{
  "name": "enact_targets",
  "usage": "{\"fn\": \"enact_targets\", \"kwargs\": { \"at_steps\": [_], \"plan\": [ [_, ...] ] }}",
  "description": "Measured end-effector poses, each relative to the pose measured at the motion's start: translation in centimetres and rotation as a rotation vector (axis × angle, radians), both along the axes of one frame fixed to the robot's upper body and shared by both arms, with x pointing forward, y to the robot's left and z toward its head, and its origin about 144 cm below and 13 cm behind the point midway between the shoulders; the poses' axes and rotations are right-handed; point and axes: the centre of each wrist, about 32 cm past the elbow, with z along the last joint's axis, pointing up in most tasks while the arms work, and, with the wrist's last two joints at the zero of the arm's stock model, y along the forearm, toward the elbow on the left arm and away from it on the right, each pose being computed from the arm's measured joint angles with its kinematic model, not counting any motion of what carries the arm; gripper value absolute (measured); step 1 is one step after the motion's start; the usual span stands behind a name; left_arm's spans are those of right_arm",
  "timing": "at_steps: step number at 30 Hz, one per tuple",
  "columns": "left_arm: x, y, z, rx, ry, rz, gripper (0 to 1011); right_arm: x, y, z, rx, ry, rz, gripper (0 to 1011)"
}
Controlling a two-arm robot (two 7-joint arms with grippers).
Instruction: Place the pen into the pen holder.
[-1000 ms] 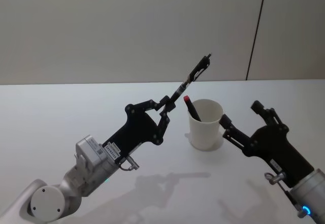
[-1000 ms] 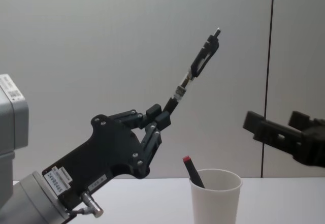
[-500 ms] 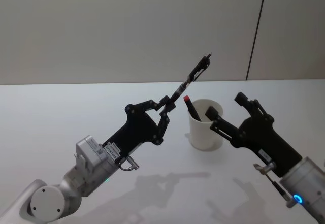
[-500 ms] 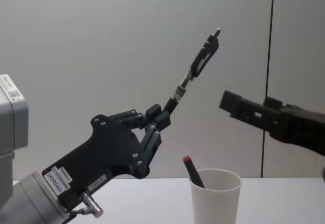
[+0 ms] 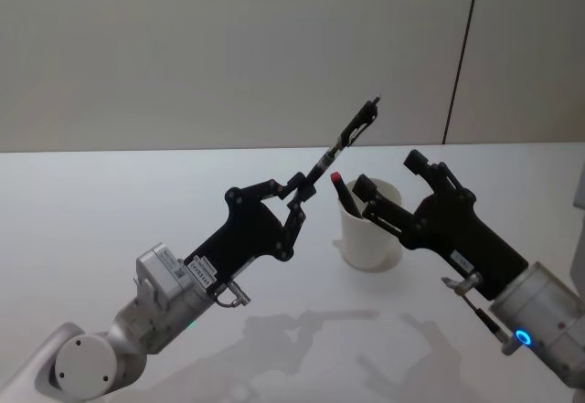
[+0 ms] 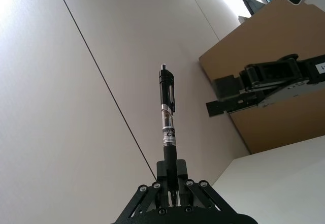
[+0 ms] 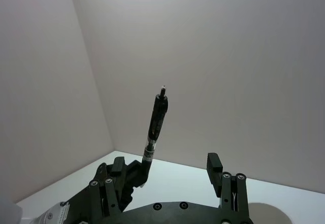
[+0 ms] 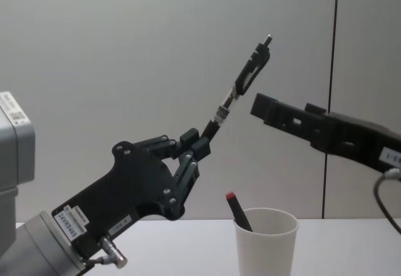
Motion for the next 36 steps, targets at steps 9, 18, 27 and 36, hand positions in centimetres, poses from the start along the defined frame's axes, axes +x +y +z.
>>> {"fn": "enact_targets", "kwargs": {
  "at_steps": [9,18,27,36],
  "plan": [
    [0.0,0.0,0.0,0.0,0.0,0.0,112,0.7,0.3,0.7,0.015,-0.012,0.017,1002],
    [0.0,0.0,0.0,0.0,0.0,0.0,112,1.8,0.6,1.4,0.027,-0.029,0.024,1001],
    [0.0,0.0,0.0,0.0,0.0,0.0,112,2.7,1.1,1.8,0.035,-0.04,0.033,1002],
    [0.0,0.0,0.0,0.0,0.0,0.0,112,3.5,1.6,2.2,0.036,-0.047,0.043,870]
  ]
}}
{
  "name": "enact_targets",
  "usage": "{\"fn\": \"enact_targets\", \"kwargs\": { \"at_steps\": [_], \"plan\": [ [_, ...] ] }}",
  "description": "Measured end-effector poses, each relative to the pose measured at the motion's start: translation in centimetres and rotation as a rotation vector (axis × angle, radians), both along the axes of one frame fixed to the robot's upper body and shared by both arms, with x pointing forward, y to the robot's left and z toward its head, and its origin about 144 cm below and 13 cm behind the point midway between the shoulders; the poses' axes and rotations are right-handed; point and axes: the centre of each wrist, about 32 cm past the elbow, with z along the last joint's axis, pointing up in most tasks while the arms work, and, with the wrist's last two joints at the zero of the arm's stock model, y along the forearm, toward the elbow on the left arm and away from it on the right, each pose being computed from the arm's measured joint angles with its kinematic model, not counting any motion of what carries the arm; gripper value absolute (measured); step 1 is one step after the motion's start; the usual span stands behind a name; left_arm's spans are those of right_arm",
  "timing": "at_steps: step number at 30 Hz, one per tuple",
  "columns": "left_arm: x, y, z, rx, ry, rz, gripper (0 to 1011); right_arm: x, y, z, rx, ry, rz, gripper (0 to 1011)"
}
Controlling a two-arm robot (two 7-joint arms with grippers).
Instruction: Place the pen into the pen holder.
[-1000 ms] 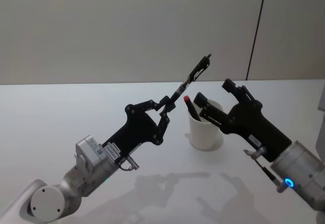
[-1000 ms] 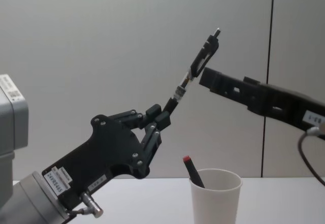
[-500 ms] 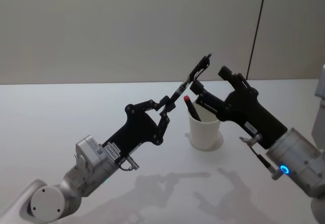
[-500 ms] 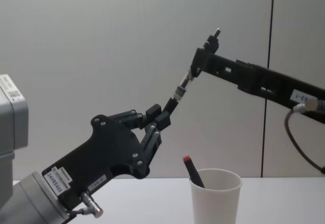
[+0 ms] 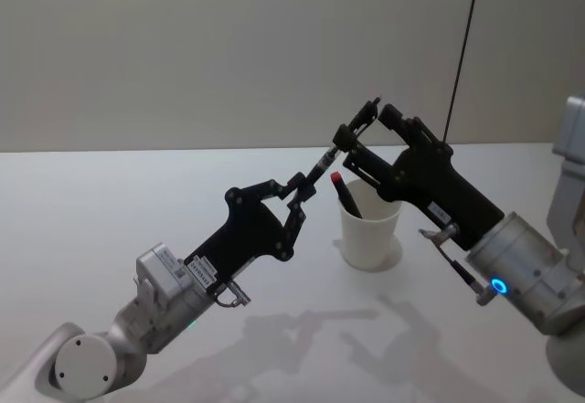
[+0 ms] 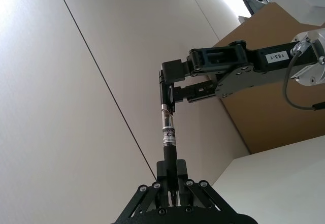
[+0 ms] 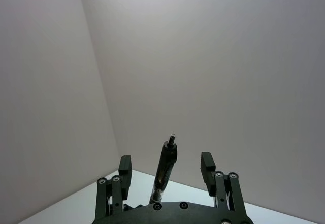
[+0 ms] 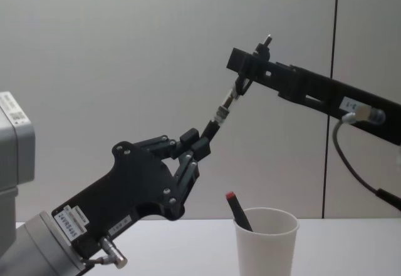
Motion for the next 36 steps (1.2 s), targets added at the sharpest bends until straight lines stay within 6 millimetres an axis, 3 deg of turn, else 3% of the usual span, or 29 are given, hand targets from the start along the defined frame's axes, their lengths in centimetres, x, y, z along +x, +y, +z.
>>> {"fn": "enact_targets", "kwargs": {
  "at_steps": [4,20,24,36],
  "plan": [
    [0.0,0.0,0.0,0.0,0.0,0.0,112,0.2,0.2,0.1,-0.003,-0.003,0.005,788],
    [0.0,0.0,0.0,0.0,0.0,0.0,112,0.8,0.9,0.2,-0.011,-0.01,0.008,242],
    [0.0,0.0,0.0,0.0,0.0,0.0,112,0.8,1.0,0.2,-0.009,-0.011,0.008,158],
    [0.0,0.0,0.0,-0.001,0.0,0.0,111,1.0,1.3,0.4,-0.001,-0.011,0.003,148]
  ]
}}
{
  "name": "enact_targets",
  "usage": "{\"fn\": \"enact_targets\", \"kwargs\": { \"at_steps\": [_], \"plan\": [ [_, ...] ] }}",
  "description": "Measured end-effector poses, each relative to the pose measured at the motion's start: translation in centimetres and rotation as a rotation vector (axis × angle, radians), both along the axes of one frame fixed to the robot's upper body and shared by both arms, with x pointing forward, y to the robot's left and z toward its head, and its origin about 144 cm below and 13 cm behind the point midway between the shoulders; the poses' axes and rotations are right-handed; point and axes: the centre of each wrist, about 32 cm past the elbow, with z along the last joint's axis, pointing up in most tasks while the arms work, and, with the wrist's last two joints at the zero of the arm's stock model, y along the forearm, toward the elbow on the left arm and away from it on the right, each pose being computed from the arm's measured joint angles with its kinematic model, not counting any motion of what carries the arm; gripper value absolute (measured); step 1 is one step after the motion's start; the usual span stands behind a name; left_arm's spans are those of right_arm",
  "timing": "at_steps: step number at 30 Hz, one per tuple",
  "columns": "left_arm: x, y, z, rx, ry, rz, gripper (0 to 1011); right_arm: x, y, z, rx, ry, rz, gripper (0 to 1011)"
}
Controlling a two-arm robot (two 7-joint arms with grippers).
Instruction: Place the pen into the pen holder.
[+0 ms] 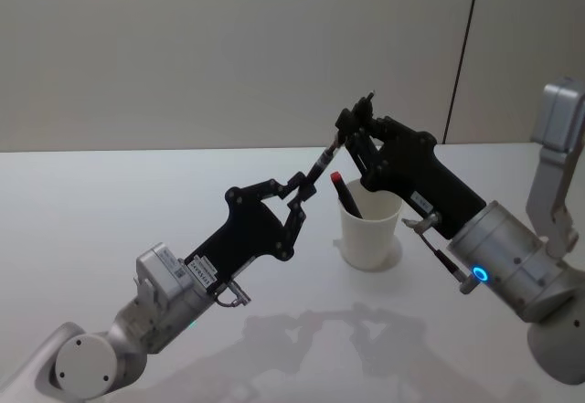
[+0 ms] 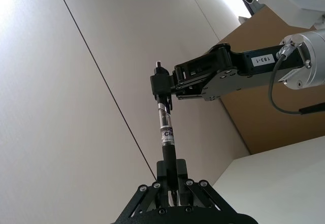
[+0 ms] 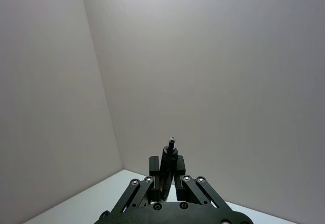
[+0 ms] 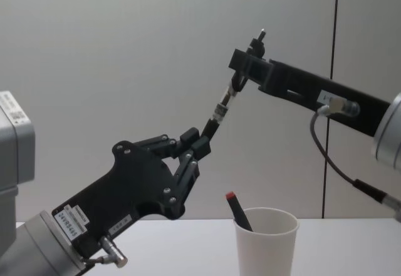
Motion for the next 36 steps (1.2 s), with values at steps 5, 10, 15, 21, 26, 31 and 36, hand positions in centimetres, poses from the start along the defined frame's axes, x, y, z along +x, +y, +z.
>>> {"fn": "enact_targets", "kwargs": {
  "at_steps": [5,10,15,21,26,31,36],
  "plan": [
    [0.0,0.0,0.01,-0.001,0.0,0.0,112,0.05,0.03,0.07,0.004,0.0,-0.003,148],
    [-0.02,0.05,-0.03,0.002,0.001,0.0,136,0.13,0.02,0.19,0.01,-0.003,-0.01,148],
    [-0.02,0.04,-0.03,0.002,0.001,0.0,279,0.17,-0.02,0.23,0.011,-0.005,-0.011,146],
    [-0.02,0.01,-0.03,0.001,0.001,0.0,458,0.17,-0.03,0.25,0.012,-0.006,-0.012,146],
    [0.0,0.0,-0.01,0.001,0.001,0.0,620,0.17,-0.06,0.28,0.013,-0.008,-0.013,146],
    [0.0,0.01,-0.01,0.001,0.001,0.0,759,0.16,-0.1,0.33,0.014,-0.01,-0.013,146],
    [0.0,0.0,-0.01,0.0,0.001,0.0,886,0.13,-0.16,0.4,0.014,-0.013,-0.017,146]
  ]
}}
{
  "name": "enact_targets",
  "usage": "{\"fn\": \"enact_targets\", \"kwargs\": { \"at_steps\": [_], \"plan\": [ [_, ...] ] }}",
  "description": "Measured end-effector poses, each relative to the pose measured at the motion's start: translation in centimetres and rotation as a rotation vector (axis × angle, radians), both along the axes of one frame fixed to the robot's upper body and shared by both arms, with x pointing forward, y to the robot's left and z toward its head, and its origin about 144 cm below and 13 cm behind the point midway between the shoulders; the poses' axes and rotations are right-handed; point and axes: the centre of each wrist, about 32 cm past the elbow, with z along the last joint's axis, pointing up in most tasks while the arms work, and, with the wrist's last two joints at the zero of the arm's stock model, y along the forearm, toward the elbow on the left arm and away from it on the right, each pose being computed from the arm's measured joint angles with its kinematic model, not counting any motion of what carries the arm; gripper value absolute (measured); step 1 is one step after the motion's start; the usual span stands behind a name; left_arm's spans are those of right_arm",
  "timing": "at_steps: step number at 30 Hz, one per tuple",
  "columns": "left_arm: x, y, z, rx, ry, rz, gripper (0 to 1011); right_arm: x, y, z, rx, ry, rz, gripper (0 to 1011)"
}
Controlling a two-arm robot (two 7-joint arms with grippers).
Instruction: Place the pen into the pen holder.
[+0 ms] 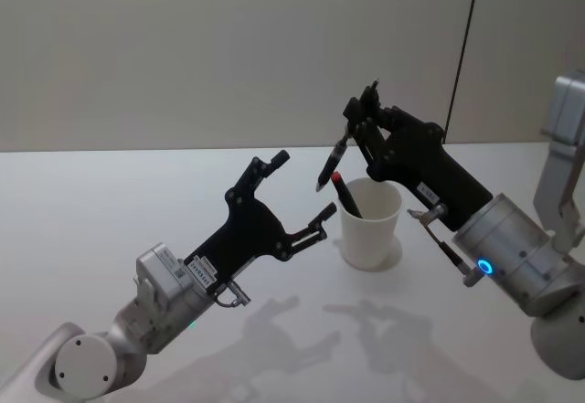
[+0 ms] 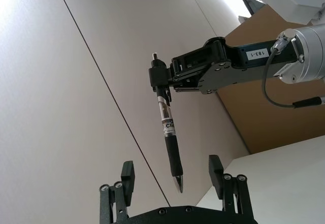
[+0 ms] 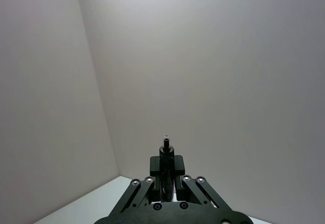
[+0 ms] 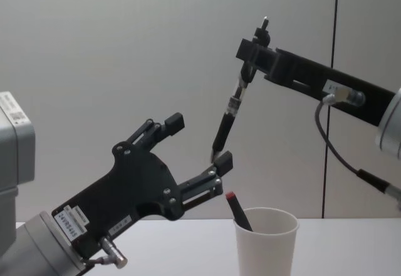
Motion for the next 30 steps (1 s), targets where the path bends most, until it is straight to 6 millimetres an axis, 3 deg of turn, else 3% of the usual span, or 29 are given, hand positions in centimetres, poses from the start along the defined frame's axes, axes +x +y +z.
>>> {"fn": "enact_targets", "kwargs": {
  "at_steps": [2,4,30],
  "plan": [
    [0.0,0.0,0.0,0.0,0.0,0.0,982,-0.05,-0.01,0.04,-0.001,-0.004,-0.009,146],
    [0.0,0.0,0.0,0.0,0.0,0.0,1003,-0.07,-0.01,0.05,-0.004,-0.008,-0.018,146],
    [0.0,0.0,0.0,0.0,0.0,0.0,1003,-0.62,0.21,-0.27,-0.123,-0.119,-0.318,146]
  ]
}}
